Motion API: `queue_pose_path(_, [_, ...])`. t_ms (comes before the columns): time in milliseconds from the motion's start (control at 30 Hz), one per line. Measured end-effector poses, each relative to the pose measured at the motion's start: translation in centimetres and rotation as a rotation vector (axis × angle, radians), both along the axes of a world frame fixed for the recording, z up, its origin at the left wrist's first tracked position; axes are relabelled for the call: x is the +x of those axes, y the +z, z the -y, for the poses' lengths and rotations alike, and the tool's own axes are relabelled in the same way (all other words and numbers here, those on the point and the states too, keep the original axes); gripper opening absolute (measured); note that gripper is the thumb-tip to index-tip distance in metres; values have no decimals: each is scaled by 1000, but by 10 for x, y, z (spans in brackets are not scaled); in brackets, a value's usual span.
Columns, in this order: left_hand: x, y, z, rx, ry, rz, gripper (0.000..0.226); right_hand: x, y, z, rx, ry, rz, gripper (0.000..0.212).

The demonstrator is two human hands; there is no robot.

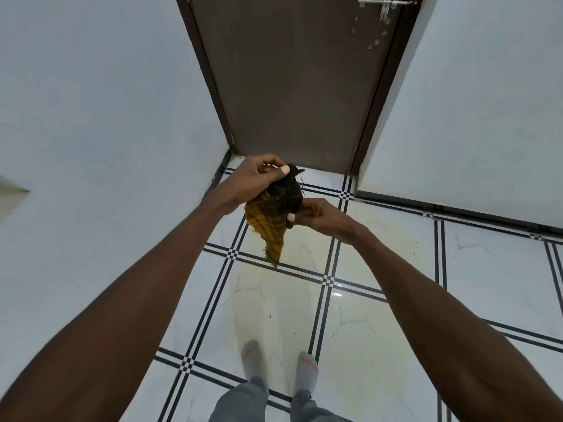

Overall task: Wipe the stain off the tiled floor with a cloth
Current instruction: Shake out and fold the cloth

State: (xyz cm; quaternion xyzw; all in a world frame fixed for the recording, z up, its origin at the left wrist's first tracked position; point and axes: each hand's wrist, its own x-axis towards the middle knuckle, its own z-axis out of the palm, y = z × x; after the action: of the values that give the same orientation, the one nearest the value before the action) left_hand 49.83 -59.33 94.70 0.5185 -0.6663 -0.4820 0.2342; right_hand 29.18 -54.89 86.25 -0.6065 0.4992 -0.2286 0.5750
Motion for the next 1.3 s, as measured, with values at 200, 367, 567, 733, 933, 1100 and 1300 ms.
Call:
queue_pose_path(200, [22, 1, 31, 61, 250, -123, 37, 28, 19, -15, 188, -234, 410, 20])
queue_pose_path(367, [29, -69, -3, 322, 397, -57, 46, 42, 20, -22, 269, -266, 456, 19])
queue_pose_path(567, [29, -118, -60, 626, 383, -147, 65, 47, 7, -26, 388, -383, 489, 30])
queue_pose_path(733, [24, -116, -65, 679, 366, -283, 69, 52, 14, -25, 394, -487, 578, 30])
queue_pose_path(933, [29, -102, -51, 513, 405, -441, 55, 45, 22, -18, 410, -532, 554, 24])
queue_pose_path(1100, [40, -95, -41, 328, 499, -299, 31, 26, 21, -12, 395, -601, 311, 14])
queue_pose_path(1300, [34, -81, -31, 235, 487, -130, 37, 12, 22, 2, 353, -470, 2, 28])
